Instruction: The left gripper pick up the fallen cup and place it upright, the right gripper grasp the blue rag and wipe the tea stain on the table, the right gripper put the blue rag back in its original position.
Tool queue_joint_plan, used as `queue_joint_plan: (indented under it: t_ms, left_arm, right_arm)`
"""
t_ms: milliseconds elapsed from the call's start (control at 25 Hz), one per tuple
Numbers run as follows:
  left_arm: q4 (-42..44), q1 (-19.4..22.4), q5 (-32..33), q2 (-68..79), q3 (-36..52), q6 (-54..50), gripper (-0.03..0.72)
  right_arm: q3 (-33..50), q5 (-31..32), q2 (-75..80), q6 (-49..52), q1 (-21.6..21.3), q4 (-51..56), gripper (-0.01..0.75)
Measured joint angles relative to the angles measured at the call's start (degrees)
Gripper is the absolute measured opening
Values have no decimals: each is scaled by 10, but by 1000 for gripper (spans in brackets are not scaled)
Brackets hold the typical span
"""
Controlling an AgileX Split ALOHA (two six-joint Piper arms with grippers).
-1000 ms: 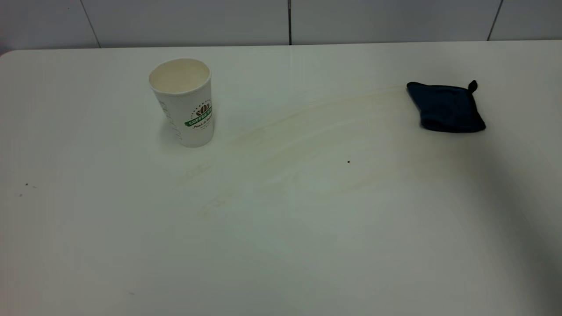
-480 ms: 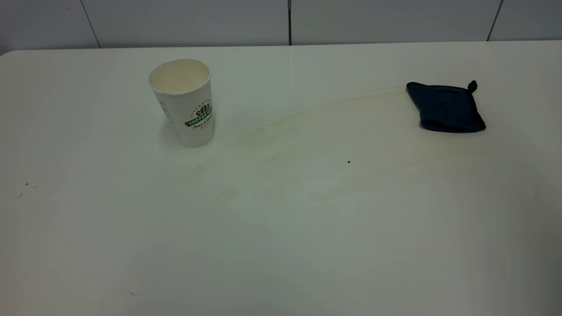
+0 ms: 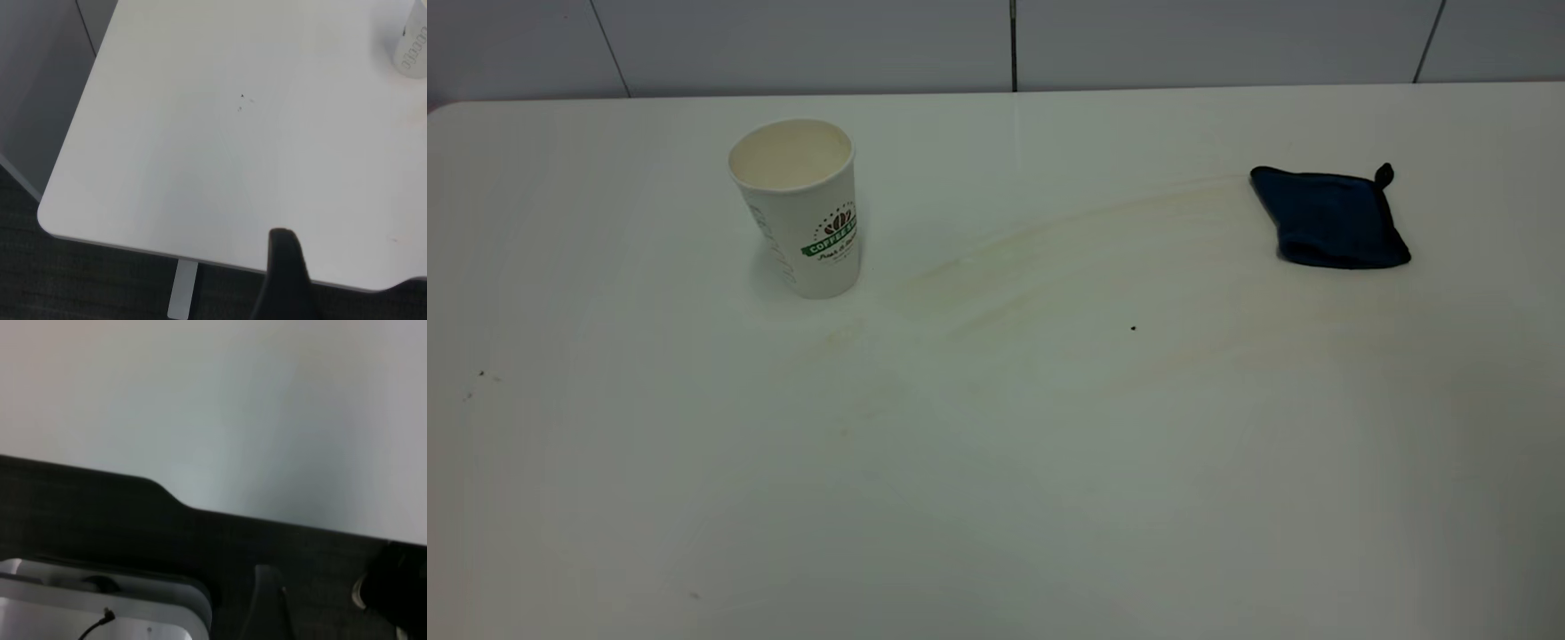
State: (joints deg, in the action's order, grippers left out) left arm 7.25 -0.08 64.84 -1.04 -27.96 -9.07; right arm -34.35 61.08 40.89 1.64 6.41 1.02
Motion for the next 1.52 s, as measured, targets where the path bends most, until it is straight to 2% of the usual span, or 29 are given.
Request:
queue_joint_plan:
  t_ms: [400,760,1200,1320,1520]
  left_arm:
    - [0,0,0,0,0,0,564]
    - [0,0,0,0,0,0,564]
    - [0,0,0,0,0,0,564]
    - [0,0,0,0,0,0,564]
    - [0,0,0,0,0,0,564]
  right_arm:
    - [57,-7,-94,2,0,2,628]
    - [64,32,-238,4,0,-1,588]
    - [64,36,-269,4,-2,-6,526]
    - [64,36,-278,4,-22,-4,509]
    - [64,35,-318,2,-94,-10,477]
